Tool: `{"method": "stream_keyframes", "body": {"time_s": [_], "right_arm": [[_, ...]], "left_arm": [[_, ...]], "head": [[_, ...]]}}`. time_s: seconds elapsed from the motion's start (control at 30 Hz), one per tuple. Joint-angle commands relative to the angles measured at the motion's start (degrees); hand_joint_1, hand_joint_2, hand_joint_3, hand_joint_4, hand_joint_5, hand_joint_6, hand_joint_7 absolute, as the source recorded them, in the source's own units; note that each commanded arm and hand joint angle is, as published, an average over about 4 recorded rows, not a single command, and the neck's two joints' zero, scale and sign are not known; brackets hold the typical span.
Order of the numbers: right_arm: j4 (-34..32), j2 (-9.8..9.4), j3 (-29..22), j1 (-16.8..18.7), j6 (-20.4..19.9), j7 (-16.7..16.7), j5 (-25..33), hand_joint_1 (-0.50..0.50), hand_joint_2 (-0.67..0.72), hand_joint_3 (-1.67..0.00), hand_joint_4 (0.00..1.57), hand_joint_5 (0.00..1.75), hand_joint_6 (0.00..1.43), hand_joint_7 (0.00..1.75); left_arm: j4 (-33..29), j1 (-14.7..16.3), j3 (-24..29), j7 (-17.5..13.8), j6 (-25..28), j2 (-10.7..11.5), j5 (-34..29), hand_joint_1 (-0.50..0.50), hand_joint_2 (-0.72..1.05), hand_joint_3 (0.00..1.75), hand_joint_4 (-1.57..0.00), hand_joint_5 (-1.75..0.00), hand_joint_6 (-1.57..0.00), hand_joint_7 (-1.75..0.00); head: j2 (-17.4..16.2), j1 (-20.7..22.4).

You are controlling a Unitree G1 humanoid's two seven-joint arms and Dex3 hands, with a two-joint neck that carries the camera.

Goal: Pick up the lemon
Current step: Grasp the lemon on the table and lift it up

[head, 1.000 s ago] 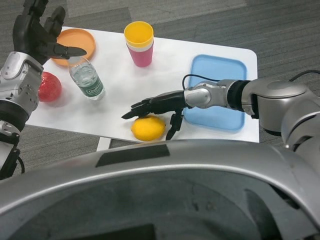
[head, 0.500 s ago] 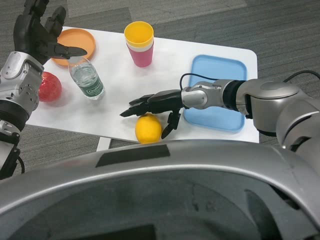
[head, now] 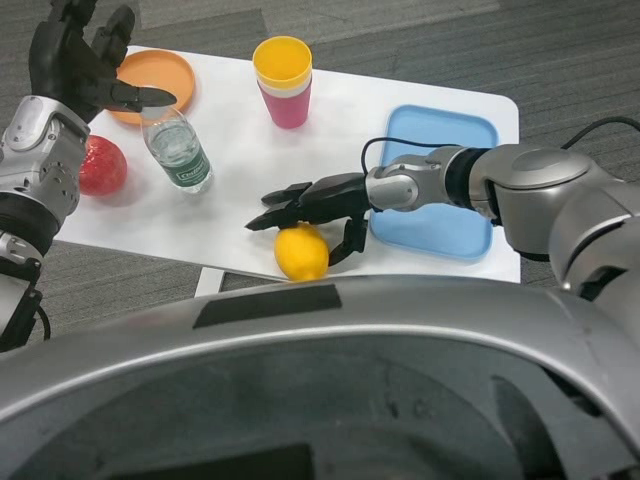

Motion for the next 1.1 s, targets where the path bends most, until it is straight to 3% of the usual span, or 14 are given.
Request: {"method": "stream_keyframes", "body": {"time_s": [0.03,0.33,0.47,0.6,0.7,1.1], "right_arm": [[2.38,-1.32,1.71,-0.19,1.9,0.72,-0.54,-0.17,-0.48,-1.03,0.0,0.0,0.64,0.17],[5.39,-1.85,1.49,-0.21,0.63,0.74,0.08,-0.17,-0.51,-1.03,0.11,0.0,1.08,0.45],[5.72,-2.0,0.99,-0.03,0.14,0.98,0.78,-0.17,-0.48,-1.03,0.19,0.0,1.23,0.77],[6.21,-2.29,-0.84,0.56,-0.34,1.51,1.38,-0.17,-0.49,-1.03,0.21,0.0,1.26,1.31],[6.58,-2.38,-3.03,1.24,-0.82,1.62,1.44,-0.17,-0.54,-1.03,0.24,0.0,1.26,1.55],[6.58,-3.21,-13.56,4.29,-3.15,1.55,2.01,-0.17,-0.54,-1.11,0.27,0.05,1.26,1.64]], "left_arm": [[0.23,-0.75,-0.24,-0.18,-0.37,0.11,-0.19,-0.46,0.07,0.09,0.0,-0.21,0.0,-0.21],[0.3,-0.75,-0.51,-0.18,-0.35,0.28,-0.19,-0.46,0.07,0.09,0.0,-0.21,0.0,-0.24],[0.3,-0.75,-0.55,-0.18,-0.35,0.28,-0.19,-0.46,0.07,0.09,0.0,-0.21,0.0,-0.24],[0.3,-0.68,-0.55,-0.18,-0.42,0.3,-0.19,-0.46,0.07,0.09,0.0,-0.21,0.0,-0.21],[0.3,-0.66,-0.55,-0.18,-0.44,0.37,-0.19,-0.46,0.07,0.09,0.0,-0.21,0.0,-0.21],[0.21,-0.29,-0.55,-0.18,-0.42,0.61,-0.21,-0.46,0.07,0.09,0.0,-0.21,0.0,-0.21]], "head": [[-0.12,-0.04],[-0.17,0.19],[-0.31,0.29],[-0.24,0.38],[-0.27,0.43],[0.67,0.22]]}}
